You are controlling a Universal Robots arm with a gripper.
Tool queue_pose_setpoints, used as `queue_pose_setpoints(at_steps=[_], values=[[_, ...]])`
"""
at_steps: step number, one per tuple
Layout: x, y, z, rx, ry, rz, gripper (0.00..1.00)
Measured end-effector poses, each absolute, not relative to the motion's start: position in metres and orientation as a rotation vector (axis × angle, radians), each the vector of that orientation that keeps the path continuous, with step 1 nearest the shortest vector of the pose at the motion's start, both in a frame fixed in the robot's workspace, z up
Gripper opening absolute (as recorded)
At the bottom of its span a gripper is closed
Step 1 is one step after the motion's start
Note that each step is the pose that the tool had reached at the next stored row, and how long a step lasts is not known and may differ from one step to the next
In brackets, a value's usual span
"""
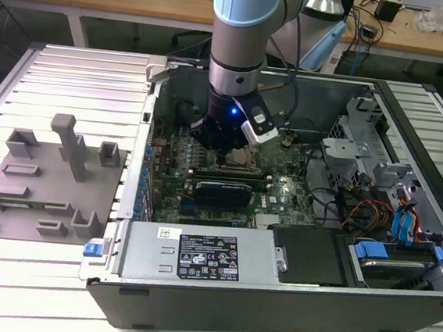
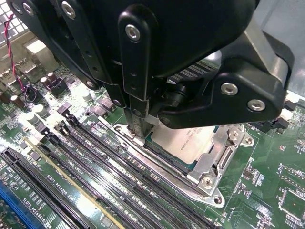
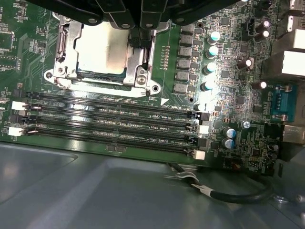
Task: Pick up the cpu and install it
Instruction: 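Close the cpu cover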
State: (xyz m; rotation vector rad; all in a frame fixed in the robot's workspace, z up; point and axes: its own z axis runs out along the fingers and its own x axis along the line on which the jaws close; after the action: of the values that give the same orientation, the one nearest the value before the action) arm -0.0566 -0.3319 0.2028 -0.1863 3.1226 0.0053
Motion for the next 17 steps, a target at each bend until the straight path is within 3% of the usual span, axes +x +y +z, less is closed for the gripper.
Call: queue_pose_setpoints(at_steps=[17], values=[[-0.057,-0.332,0.224,-0.186,3.122,0.004,0.11]])
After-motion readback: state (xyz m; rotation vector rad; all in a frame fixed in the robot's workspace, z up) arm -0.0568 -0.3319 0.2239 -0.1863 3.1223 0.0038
